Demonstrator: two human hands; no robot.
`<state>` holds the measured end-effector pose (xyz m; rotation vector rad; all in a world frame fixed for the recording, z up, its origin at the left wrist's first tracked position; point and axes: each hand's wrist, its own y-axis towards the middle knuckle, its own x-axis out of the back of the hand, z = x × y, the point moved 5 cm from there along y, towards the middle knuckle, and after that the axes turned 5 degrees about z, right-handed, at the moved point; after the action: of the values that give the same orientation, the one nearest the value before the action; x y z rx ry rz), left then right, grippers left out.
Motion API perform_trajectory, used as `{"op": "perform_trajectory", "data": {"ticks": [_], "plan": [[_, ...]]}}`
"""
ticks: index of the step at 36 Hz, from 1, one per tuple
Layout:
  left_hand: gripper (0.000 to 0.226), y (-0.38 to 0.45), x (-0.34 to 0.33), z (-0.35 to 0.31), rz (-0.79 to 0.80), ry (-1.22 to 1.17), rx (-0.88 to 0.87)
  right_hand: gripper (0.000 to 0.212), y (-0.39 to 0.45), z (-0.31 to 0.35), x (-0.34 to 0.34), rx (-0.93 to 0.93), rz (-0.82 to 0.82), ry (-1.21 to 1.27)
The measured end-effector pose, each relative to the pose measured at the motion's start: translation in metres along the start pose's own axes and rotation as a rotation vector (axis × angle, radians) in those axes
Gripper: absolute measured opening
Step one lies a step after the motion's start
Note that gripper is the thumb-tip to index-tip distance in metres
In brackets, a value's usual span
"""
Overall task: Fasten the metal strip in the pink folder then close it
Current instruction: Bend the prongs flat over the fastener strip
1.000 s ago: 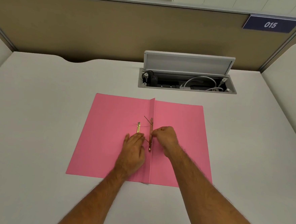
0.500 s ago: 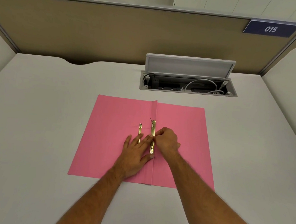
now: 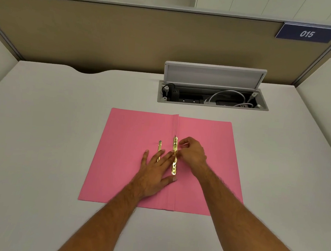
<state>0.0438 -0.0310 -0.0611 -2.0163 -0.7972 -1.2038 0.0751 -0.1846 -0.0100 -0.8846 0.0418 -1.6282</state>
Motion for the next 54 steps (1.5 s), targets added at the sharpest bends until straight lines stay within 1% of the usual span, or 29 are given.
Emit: {"op": "perform_trajectory", "data": {"ticks": [3,5,9,14,18,20,24,29,31,36,38,43,46,51,54], "plan": [[0.079,0.001,-0.001,0.001,0.007,-0.016,0.005,0.018,0.004,0.007,0.002,0.084,0.024,0.050],[0.079,0.002,-0.001,0.002,0.012,-0.019,0.008,0.017,0.007,0.012,0.001,0.145,0.035,-0.002],[0.076,0.001,-0.003,0.002,0.006,0.003,0.001,0.006,0.013,0.018,0.000,0.220,-0.011,-0.153],[0.075,0.002,-0.004,0.003,0.000,0.003,0.001,0.009,0.020,0.016,0.003,0.280,-0.046,-0.168],[0.073,0.002,-0.005,0.003,-0.002,0.003,0.001,0.006,0.031,0.015,0.010,0.290,-0.067,-0.160],[0.073,0.002,-0.005,0.003,-0.005,-0.002,0.001,0.004,0.036,0.017,0.011,0.294,-0.056,-0.188],[0.073,0.001,-0.004,0.003,-0.012,-0.009,0.003,0.007,0.043,0.020,0.009,0.288,-0.043,-0.256],[0.073,0.001,-0.004,0.003,-0.019,-0.015,-0.002,0.004,0.047,0.023,0.003,0.275,-0.057,-0.323],[0.073,0.001,-0.004,0.003,-0.020,-0.020,-0.001,0.007,0.049,0.023,0.002,0.277,-0.068,-0.334],[0.072,0.001,-0.004,0.002,-0.014,-0.009,0.003,0.022,0.048,0.024,0.002,0.343,-0.076,-0.355],[0.072,0.001,-0.003,0.000,-0.008,-0.009,0.000,0.021,0.049,0.024,0.003,0.375,-0.066,-0.358],[0.072,-0.001,-0.003,0.004,0.001,-0.007,0.012,0.007,0.051,0.031,-0.006,0.448,-0.016,-0.394],[0.072,-0.001,-0.002,0.003,0.002,-0.006,0.009,0.005,0.051,0.033,-0.007,0.485,-0.004,-0.423],[0.072,0.000,-0.003,0.001,-0.004,-0.006,0.006,0.003,0.053,0.034,-0.005,0.490,-0.005,-0.439],[0.072,0.000,-0.003,0.001,-0.005,-0.008,0.007,0.005,0.056,0.035,-0.004,0.450,0.001,-0.415]]}}
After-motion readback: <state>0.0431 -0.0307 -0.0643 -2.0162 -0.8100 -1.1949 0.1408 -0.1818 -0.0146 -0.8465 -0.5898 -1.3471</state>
